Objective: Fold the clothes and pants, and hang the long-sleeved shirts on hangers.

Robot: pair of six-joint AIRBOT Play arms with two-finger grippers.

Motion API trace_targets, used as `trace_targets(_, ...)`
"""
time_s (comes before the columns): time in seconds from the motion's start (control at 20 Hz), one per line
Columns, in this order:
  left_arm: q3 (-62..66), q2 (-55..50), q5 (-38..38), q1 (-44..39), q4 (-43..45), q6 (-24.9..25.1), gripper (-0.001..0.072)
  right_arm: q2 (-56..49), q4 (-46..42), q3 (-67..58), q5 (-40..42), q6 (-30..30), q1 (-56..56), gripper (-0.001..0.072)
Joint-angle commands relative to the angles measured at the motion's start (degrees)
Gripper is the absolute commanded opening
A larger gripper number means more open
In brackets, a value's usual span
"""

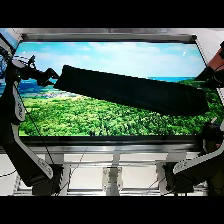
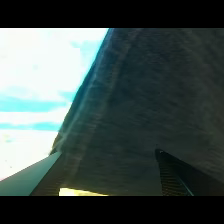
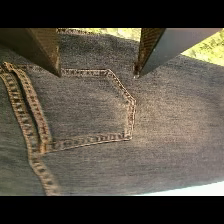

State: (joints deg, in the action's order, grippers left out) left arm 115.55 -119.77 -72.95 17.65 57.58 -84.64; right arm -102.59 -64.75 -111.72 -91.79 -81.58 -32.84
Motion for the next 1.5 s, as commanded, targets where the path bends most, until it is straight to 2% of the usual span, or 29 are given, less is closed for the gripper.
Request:
trace_targets(0.0,0.0,0.0,0.09,0.07,2.58,-0.85,0.0643,0.02,-1.51,-0.07,0.31,0.26,1.51,0.0518)
trace_targets(0.65,0.0,-2.93,-1.77,-2.08,2.36,-1.49,0.0643,0.02,-1.68,-0.07,0.33,0.79,1.51,0.0518)
trace_targets(0.85,0.0,-4.26,-1.73,-2.8,0.85,-1.49,0.0613,0.02,-1.68,-0.07,0.33,0.98,1.51,0.0518)
trace_targets(0.95,0.0,-4.46,-1.68,-2.97,0.9,-1.49,0.0511,0.02,-1.68,-0.07,0.31,0.98,1.51,0.0519)
trace_targets(1.05,0.0,-4.39,-1.51,-2.75,0.92,-1.49,0.032,0.02,-1.68,-0.07,0.26,1.01,1.51,0.0519)
trace_targets(1.15,0.0,-4.13,-1.49,-2.14,0.96,-1.49,0.0092,0.02,-1.68,-0.07,0.17,0.98,1.51,0.0519)
trace_targets(1.2,0.0,-3.76,-1.46,-1.79,1.16,-1.49,0.0031,0.02,-1.68,-0.04,0.07,0.98,1.51,0.0518)
trace_targets(1.3,0.0,-1.97,-1.49,-1.4,4.94,-1.84,0.0021,0.02,-1.66,-0.07,-0.22,0.98,1.51,0.0518)
trace_targets(1.45,0.0,2.73,-2.67,-1.36,18.05,-5.44,0.0021,0.02,-1.4,-0.07,-0.94,0.94,1.55,0.0518)
